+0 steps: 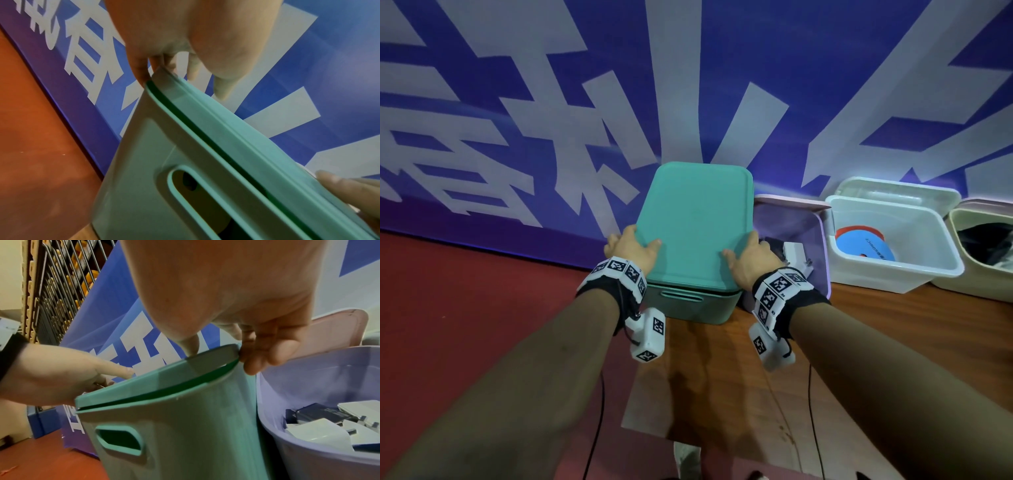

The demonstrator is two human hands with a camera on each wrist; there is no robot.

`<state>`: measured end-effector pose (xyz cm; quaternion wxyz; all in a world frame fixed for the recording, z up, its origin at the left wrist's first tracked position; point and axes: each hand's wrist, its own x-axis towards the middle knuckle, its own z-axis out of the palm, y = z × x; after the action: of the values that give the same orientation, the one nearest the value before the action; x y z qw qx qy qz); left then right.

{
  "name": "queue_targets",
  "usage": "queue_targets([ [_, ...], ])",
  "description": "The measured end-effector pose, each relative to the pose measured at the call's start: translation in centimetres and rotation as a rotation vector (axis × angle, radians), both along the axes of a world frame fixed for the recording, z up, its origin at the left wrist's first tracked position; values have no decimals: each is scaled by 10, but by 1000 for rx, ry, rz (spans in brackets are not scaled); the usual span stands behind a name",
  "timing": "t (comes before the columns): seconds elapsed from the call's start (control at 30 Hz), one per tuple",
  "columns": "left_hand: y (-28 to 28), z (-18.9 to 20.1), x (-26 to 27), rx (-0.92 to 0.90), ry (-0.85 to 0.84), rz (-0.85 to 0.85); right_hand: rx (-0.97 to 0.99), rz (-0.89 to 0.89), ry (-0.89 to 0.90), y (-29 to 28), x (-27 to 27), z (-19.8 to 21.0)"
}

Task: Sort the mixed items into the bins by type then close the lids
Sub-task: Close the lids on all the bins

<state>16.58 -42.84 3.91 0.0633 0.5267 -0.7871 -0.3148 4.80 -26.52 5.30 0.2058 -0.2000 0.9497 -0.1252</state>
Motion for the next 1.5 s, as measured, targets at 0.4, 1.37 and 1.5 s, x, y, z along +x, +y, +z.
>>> queue_targets([
  [0.4, -22, -20, -9, 9, 13, -206, -224, -74, -20, -23, -6, -22],
  [1.37, -24, -16, -10, 21, 6, -260, -369, -181, -16, -33, 10, -26],
  [1.5, -25, -15, -10, 23, 14, -254, -393, -204, -25, -36, 9, -22],
])
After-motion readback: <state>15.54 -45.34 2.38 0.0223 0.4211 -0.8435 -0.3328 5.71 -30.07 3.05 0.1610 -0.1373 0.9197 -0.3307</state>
